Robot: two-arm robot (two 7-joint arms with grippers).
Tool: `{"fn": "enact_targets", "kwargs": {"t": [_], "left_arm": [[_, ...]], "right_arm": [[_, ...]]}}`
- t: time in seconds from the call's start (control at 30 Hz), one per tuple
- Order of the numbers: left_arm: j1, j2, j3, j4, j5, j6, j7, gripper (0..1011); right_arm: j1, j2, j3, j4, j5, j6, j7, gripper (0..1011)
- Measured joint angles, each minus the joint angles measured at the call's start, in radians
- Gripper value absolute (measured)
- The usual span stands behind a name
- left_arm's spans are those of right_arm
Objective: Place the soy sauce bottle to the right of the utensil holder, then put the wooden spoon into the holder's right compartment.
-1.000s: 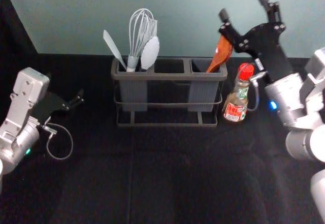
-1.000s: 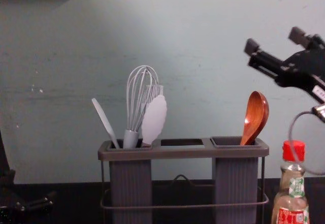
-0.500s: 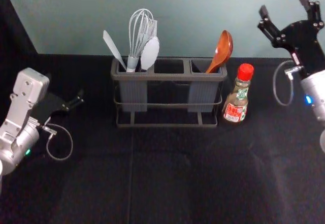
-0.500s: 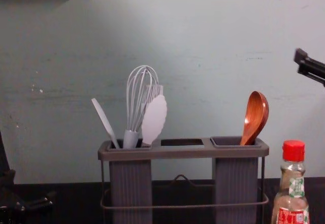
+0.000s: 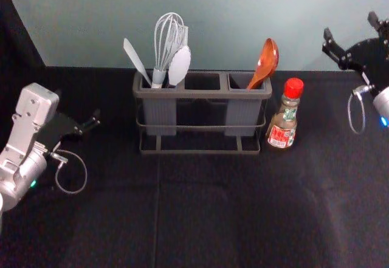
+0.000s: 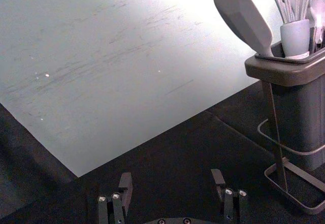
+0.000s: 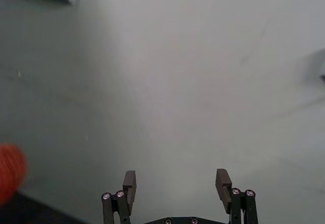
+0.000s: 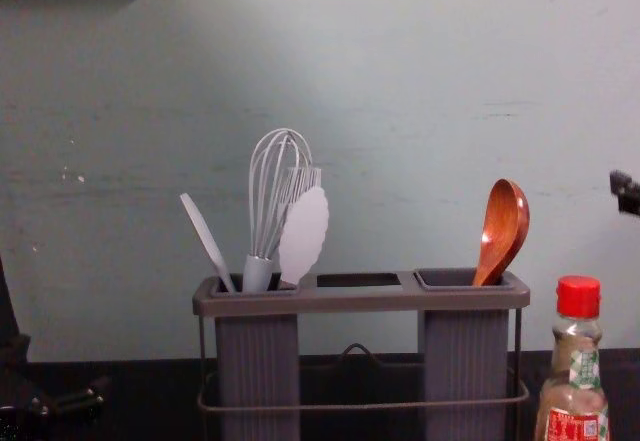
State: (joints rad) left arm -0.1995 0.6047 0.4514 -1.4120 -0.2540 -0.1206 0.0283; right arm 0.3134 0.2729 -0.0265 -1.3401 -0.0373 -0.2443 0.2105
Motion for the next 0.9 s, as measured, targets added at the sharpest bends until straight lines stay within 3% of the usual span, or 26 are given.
{"fn": "enact_targets", "kwargs": {"t": [0.43, 0.9], "left_arm": [[0.000, 0.000, 0.000, 0.000, 0.000, 0.000, 0.000, 1011], [0.000, 0.000, 0.000, 0.000, 0.000, 0.000, 0.000, 1011]], "right_arm": [[0.012, 0.012, -0.034, 0.070, -0.023, 0.142, 0.000, 1004], [0.019, 0.000, -0.058, 0.145, -0.021, 0.130, -0.001, 1004]]}}
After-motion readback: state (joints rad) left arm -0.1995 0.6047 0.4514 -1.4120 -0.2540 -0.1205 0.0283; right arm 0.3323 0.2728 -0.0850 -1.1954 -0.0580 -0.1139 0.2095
